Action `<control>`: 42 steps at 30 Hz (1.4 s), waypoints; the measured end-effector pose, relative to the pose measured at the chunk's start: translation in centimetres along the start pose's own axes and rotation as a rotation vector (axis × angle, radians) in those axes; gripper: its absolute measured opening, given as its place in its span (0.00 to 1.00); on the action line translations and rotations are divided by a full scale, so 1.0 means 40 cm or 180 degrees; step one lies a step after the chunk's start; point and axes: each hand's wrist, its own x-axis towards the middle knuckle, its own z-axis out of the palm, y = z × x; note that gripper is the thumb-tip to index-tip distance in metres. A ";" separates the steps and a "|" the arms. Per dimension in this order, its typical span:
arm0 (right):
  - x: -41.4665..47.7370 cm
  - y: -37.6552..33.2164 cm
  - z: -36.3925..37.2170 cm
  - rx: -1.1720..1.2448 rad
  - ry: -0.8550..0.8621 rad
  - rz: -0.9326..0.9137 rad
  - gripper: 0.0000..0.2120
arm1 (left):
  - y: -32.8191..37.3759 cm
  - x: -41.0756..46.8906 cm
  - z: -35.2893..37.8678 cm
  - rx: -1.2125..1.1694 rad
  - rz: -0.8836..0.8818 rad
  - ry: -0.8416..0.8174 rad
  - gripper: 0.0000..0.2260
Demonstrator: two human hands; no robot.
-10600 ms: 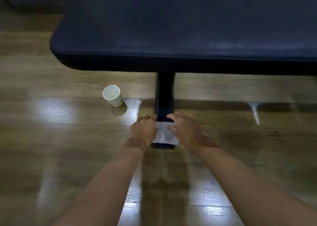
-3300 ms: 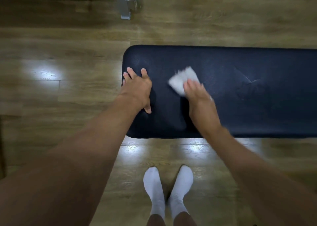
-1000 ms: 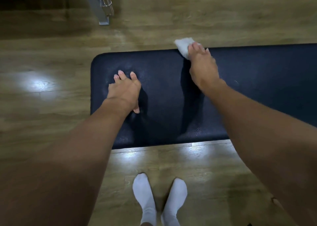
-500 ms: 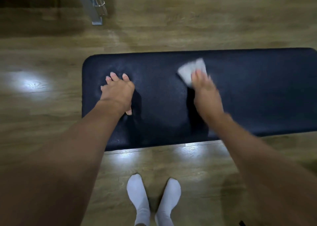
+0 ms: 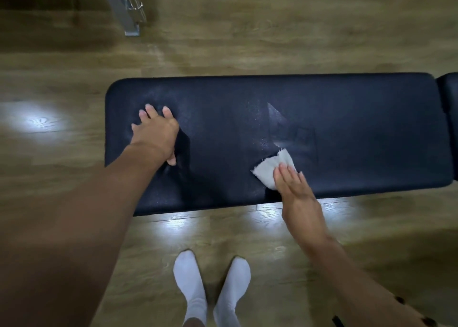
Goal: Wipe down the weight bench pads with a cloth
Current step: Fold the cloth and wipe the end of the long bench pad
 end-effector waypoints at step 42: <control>0.254 0.108 -0.087 -0.0243 0.0024 0.0450 0.29 | 0.379 0.028 -0.046 -0.0174 0.0791 0.0173 0.53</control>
